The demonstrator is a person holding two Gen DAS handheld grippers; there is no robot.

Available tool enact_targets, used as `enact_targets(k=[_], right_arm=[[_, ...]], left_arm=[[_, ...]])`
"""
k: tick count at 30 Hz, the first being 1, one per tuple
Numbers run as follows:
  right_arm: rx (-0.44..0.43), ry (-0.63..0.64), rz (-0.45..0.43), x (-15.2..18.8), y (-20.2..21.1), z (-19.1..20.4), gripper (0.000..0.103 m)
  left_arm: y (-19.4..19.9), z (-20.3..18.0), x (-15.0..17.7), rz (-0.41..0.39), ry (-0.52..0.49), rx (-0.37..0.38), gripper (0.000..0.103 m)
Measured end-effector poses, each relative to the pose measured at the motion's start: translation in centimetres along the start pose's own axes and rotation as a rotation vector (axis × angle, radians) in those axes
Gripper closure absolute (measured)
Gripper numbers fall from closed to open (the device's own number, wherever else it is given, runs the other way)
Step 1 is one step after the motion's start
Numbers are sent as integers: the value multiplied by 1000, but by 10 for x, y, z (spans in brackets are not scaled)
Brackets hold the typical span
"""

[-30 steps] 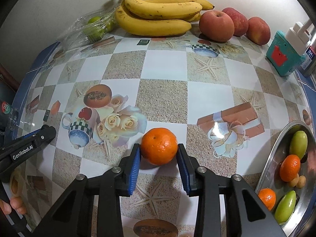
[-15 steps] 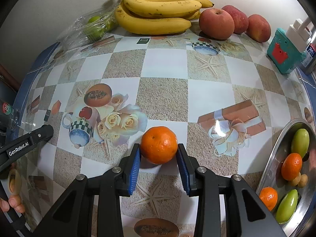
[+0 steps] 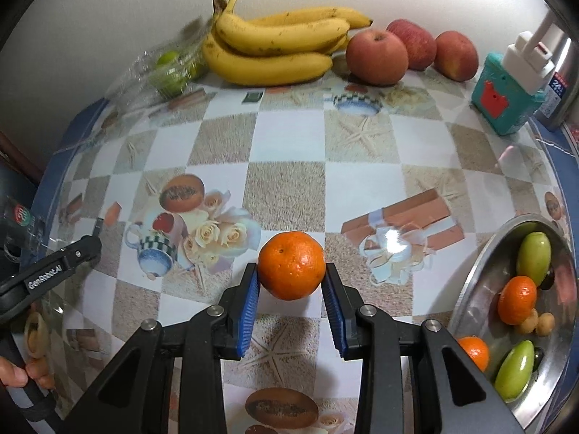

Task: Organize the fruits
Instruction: 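Carry the orange and dark plum over the basin with both tools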

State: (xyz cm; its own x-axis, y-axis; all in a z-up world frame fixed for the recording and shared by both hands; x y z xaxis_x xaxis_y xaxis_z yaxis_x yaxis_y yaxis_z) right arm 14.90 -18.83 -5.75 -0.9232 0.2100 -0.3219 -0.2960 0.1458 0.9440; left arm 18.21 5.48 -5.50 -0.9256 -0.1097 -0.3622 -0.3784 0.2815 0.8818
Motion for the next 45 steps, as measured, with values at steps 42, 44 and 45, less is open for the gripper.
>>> enact_targets(k=[42, 44, 45], right_arm=[[-49, -86, -42, 76, 81, -47, 67], [-40, -93, -40, 81, 82, -53, 67], [-39, -97, -40, 82, 82, -56, 67]], left_arm=[[64, -103, 62, -90, -190, 18, 73], [63, -108, 67, -83, -202, 21, 73], [63, -112, 71, -78, -210, 28, 73]])
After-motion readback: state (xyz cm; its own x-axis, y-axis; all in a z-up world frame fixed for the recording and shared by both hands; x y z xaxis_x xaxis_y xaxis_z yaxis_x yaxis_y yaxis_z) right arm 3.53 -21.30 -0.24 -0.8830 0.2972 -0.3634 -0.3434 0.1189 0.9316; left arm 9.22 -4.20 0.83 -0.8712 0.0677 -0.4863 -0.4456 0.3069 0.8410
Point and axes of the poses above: each gripper's, at about its wrist camera, not at the fingertips, and y roughly against the way its jaws point, z to its left, x to its underside, the point moved 1 cm from there along -y, roughly the way its jaws point, and after that the axes turned 15 degrees about x, right-handed, at the moved point
